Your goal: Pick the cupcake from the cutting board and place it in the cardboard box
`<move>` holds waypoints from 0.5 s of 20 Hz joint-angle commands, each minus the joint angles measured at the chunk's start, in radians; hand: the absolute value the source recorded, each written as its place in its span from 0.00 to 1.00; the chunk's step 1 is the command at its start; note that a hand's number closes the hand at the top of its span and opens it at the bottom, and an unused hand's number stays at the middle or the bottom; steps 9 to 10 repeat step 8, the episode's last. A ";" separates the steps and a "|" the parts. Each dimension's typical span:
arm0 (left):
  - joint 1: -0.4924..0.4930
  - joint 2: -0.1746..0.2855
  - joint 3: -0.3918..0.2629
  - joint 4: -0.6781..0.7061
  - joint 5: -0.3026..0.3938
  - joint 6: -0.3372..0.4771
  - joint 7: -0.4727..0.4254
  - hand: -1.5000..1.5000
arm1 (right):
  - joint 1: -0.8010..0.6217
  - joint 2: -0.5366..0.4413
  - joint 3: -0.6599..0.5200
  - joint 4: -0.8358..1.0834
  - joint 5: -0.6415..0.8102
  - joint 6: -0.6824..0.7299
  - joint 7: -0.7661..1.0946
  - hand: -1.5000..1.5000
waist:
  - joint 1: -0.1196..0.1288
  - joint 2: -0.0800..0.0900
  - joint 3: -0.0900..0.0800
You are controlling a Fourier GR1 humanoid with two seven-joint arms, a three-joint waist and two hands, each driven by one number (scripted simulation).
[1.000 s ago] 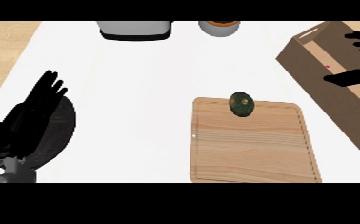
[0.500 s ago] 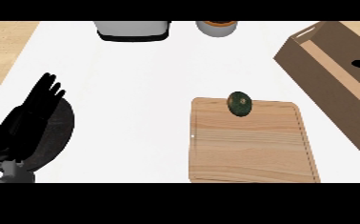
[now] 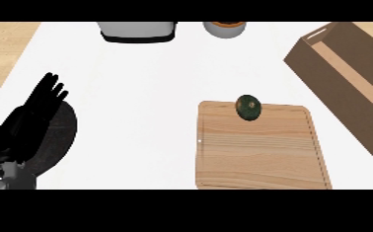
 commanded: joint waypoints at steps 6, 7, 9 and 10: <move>0.015 -0.018 -0.004 0.026 -0.011 -0.009 -0.048 0.50 | 0.080 -0.130 0.031 0.154 -0.099 0.071 -0.143 0.00 | 0.007 0.002 0.000; 0.059 -0.009 -0.005 -0.038 0.014 -0.035 -0.017 0.50 | 0.077 -0.176 0.010 0.239 -0.095 0.072 -0.207 0.00 | 0.014 0.003 0.001; -0.056 -0.002 0.012 0.033 0.008 0.011 0.003 0.50 | 0.059 -0.181 0.039 0.207 -0.098 0.089 -0.150 0.00 | 0.008 0.003 0.000; -0.056 -0.002 0.012 0.033 0.008 0.011 0.003 0.50 | 0.059 -0.181 0.039 0.207 -0.098 0.089 -0.150 0.00 | 0.008 0.003 0.000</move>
